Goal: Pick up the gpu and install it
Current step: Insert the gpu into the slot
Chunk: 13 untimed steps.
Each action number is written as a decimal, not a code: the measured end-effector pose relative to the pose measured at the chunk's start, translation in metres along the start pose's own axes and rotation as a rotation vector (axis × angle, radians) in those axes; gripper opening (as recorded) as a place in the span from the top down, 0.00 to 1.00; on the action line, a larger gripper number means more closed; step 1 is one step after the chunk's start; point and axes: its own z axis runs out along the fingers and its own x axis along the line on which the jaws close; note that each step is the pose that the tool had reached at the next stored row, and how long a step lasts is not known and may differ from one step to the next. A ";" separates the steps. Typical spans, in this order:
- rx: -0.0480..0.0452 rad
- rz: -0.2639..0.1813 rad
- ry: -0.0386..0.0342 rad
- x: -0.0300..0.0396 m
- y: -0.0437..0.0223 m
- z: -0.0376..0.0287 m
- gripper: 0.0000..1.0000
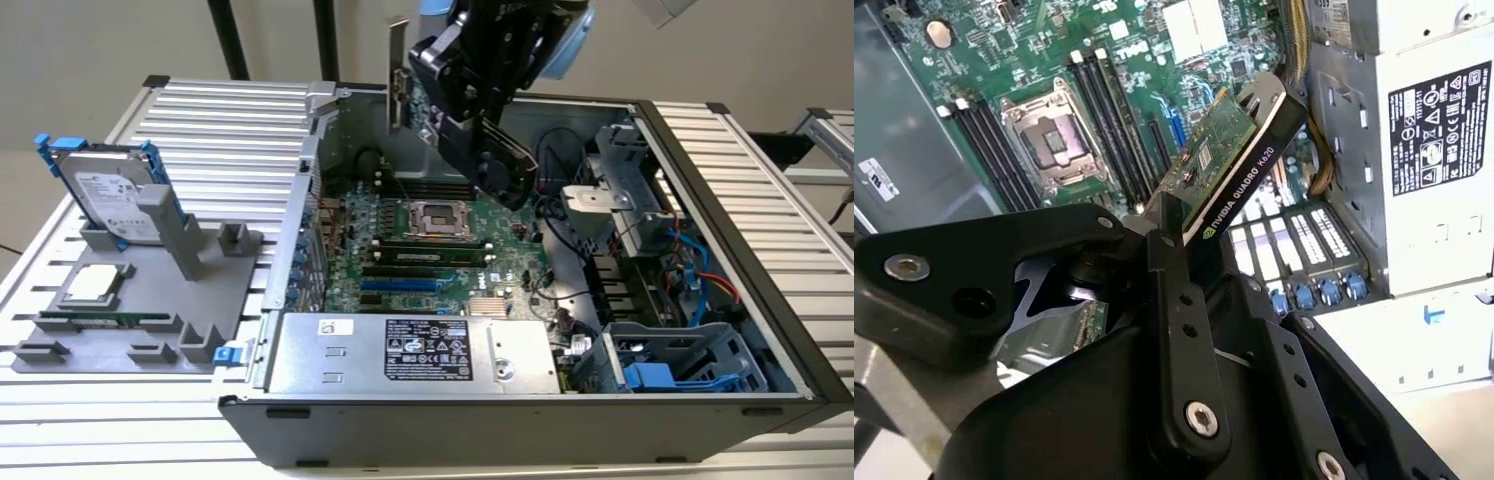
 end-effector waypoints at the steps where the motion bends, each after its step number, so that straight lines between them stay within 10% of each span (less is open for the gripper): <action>1: -0.0002 -0.004 0.0002 0.0000 0.0000 0.0000 1.00; 13: -0.0016 -0.044 0.0024 0.0001 0.0000 0.0001 1.00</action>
